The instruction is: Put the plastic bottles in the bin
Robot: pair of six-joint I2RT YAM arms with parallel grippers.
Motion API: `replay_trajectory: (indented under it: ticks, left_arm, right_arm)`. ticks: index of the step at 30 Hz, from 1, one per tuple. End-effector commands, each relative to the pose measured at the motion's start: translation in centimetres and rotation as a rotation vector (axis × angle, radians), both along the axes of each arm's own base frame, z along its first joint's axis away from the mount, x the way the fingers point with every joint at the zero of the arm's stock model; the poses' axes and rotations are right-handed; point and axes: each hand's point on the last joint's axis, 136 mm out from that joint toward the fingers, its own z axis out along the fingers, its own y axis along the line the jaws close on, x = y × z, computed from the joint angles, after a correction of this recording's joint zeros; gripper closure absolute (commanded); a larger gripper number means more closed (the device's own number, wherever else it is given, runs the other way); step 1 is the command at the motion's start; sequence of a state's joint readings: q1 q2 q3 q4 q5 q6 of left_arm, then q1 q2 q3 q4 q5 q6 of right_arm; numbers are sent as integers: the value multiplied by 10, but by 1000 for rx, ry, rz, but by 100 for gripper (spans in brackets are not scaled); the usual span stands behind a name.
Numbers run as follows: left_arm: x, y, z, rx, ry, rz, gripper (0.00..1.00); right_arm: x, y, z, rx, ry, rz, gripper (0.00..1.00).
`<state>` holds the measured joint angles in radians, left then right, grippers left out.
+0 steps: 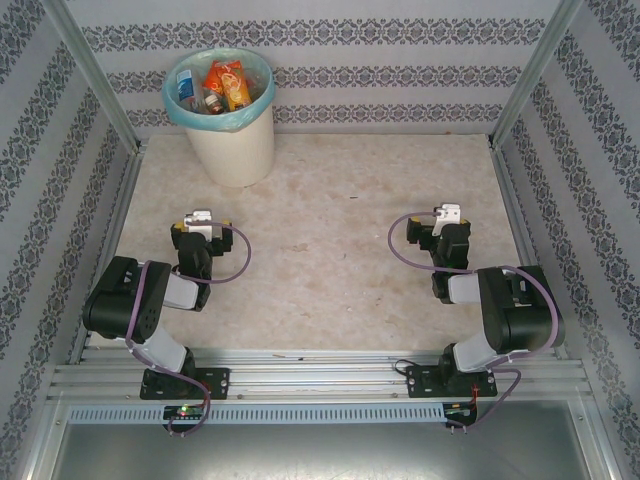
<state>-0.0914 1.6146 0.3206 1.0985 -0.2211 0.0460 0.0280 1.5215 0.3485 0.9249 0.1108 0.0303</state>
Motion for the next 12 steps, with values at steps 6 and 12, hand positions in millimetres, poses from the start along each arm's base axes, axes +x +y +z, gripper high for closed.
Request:
replay_trajectory:
  ticks: [6, 12]
  left_arm:
    - [5, 7, 0, -38, 21, 17, 0]
    - [4, 10, 0, -40, 19, 30, 0]
  right_arm:
    - [7, -2, 13, 13, -42, -17, 2]
    - [7, -3, 13, 12, -42, -18, 2]
